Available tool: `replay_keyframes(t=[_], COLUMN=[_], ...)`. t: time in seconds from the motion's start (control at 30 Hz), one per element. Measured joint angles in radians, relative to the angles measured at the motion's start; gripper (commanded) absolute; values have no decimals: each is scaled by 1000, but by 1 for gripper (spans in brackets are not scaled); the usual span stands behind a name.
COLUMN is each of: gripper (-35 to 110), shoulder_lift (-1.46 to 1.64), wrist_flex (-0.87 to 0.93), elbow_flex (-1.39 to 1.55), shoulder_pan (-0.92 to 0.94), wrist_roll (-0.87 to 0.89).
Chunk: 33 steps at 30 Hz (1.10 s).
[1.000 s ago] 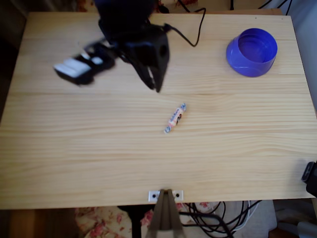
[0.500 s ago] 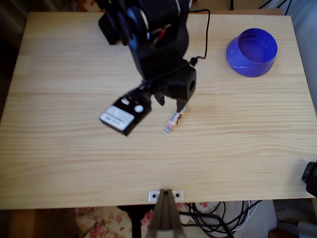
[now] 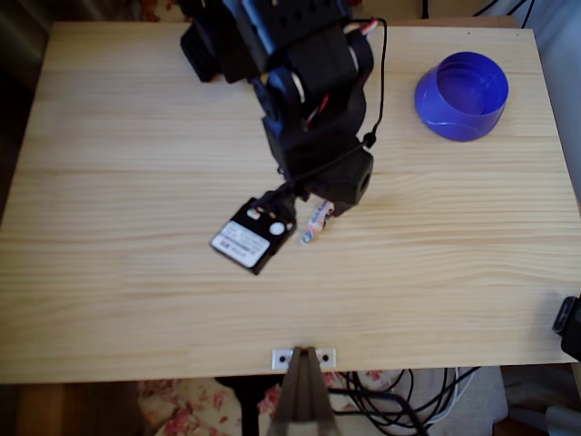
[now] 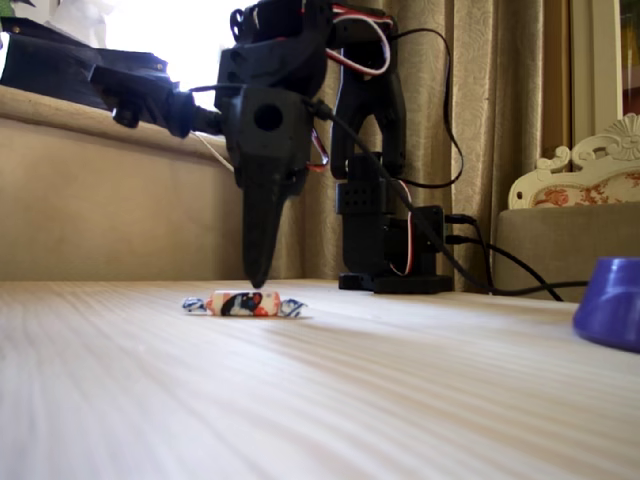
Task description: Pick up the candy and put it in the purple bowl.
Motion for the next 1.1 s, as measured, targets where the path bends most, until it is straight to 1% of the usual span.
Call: replay_keyframes(t=[0.37,0.53,0.63,0.83,1.1], gripper=[20,11,0,0,0], shoulder_lift=[-110,-137,-137,-137,-49], wrist_flex=[21,29,6,-6,-32], elbow_flex=[-81,-107,-107,-106,14], shoulder_pan=[-21,-17,-29,-18,0], wrist_roll=[38,43,51,77,89])
